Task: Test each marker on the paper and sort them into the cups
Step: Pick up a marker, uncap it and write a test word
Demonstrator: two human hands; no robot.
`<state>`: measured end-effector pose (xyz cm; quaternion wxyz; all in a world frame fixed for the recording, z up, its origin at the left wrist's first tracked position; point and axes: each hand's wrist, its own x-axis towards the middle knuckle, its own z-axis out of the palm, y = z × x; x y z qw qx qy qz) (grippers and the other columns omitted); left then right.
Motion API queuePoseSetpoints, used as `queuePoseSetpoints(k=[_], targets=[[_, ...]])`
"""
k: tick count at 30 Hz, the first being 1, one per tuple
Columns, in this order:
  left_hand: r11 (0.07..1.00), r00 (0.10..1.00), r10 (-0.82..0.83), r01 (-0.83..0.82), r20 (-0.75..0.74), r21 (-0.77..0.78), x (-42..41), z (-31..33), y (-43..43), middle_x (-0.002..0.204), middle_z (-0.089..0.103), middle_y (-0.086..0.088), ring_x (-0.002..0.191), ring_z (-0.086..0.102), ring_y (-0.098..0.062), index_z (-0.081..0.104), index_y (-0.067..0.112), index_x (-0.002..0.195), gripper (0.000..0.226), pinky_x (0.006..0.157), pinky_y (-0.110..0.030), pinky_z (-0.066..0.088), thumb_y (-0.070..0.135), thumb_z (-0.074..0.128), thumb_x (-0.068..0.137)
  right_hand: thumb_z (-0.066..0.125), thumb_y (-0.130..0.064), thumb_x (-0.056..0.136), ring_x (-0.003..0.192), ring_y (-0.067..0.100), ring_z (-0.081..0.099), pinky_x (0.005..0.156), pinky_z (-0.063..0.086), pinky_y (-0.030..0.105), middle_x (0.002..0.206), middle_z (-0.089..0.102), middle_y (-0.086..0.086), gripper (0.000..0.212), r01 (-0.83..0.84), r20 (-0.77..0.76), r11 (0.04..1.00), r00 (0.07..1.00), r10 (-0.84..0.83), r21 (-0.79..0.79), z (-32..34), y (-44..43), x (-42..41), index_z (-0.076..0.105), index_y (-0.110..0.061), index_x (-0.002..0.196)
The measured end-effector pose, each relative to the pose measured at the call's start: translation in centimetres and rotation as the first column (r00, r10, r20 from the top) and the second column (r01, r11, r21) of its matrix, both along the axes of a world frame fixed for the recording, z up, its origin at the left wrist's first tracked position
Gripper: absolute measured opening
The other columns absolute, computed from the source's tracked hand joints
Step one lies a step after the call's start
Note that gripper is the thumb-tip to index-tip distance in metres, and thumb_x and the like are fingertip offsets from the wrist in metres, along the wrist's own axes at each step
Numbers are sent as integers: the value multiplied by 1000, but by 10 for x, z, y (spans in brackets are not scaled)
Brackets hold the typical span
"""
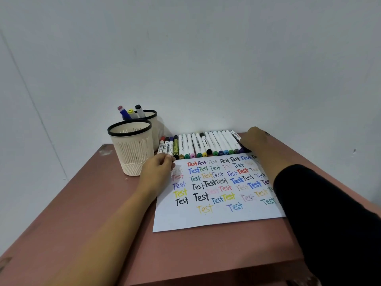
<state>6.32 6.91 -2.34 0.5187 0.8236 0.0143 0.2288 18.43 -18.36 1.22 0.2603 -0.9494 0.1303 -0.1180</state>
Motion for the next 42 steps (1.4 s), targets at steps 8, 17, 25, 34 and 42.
queuePoseSetpoints(k=[8, 17, 25, 34, 42], targets=[[999, 1000, 6, -6, -25, 35, -2, 3, -1, 83, 66, -6, 88, 62, -24, 67, 6, 91, 28, 82, -34, 46, 18, 42, 96, 56, -16, 93, 64, 20, 47, 45, 28, 23, 62, 40, 2, 38, -10, 193, 949, 980, -53, 314, 17, 12, -18, 35, -10, 61], [977, 999, -23, 17, 26, 214, -15, 6, -4, 92, 69, -12, 88, 61, -25, 67, 2, 92, 30, 81, -36, 46, 19, 43, 96, 48, 5, 90, 55, 12, 47, 61, 43, 25, 66, 53, 6, 15, -231, 128, 652, 971, 203, 722, 28, 64, -85, 62, 1, 90], [988, 997, -49, 41, 56, 150, -27, 11, -10, 87, 66, -23, 82, 59, -29, 64, -4, 84, 41, 75, -35, 42, 29, 44, 97, 55, -8, 92, 68, 10, 54, 57, 43, 22, 78, 60, 0, 15, -442, 231, 517, 877, 422, 733, -11, 113, -144, 65, -9, 102], [980, 979, -192, 188, 71, 63, -37, 16, -12, 103, 64, 1, 98, 56, -8, 66, 11, 112, 31, 77, -8, 39, 25, 41, 99, 66, -26, 88, 60, -4, 54, 54, 40, 7, 67, 60, -9, 15, -605, 341, 557, 790, 509, 570, -14, 111, -150, 64, -14, 79], [925, 973, -223, 192, 60, 327, -38, 12, -10, 116, 63, -4, 103, 58, -13, 57, 11, 124, 31, 90, -23, 43, 16, 51, 94, 59, -11, 92, 64, 16, 63, 60, 54, 25, 77, 63, 7, 4, -462, 381, 259, 872, 307, 848, -10, 109, -145, 56, -10, 94]])
